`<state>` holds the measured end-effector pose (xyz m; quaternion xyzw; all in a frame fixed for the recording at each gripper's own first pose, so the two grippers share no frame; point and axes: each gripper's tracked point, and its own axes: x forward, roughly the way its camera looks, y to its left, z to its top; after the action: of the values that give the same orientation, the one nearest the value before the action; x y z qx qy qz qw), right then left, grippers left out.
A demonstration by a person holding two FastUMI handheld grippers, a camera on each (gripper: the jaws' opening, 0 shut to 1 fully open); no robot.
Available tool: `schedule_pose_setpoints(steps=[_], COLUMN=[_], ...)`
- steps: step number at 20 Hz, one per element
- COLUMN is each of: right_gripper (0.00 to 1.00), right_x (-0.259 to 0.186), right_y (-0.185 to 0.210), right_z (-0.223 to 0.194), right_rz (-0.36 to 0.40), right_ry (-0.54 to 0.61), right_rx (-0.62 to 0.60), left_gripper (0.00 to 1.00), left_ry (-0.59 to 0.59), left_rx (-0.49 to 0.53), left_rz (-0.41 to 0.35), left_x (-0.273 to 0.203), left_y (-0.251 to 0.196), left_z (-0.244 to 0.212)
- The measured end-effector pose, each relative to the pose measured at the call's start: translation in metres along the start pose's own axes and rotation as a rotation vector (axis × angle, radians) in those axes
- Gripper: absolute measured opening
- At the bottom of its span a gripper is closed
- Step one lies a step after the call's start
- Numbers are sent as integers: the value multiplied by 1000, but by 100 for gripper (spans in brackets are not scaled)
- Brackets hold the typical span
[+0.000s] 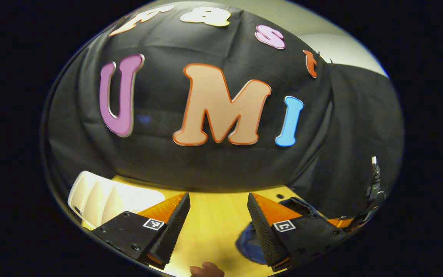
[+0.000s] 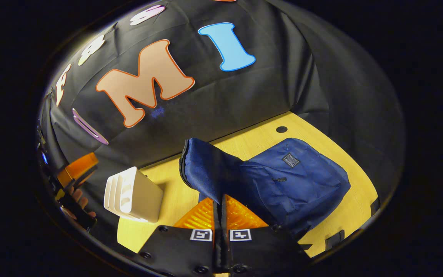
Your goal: Open the schoolbag, grab two books from the bookshelf and put them into the schoolbag.
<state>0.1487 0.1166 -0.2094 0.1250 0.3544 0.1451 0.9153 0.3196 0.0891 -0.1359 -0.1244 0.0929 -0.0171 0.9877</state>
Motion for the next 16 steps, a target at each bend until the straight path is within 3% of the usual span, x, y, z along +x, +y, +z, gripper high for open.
schedule_pose_setpoints(steps=[3,4,5,16], right_gripper=[3,4,4,3], right_x=[6,8,11,47], right_y=[7,9,12,24], right_z=[-14,-19,-25,-100], right_rz=[-1,-1,-1,-41], right_ry=[19,28,39,156], right_rx=[-36,-50,-65,-279], left_gripper=[90,96,94,94], left_ry=[-88,-101,-117,-235], left_rx=[101,123,140,167], left_rz=[63,76,88,195], left_x=[-24,-30,-35,-108], left_y=[18,20,20,54], left_z=[33,38,44,94])
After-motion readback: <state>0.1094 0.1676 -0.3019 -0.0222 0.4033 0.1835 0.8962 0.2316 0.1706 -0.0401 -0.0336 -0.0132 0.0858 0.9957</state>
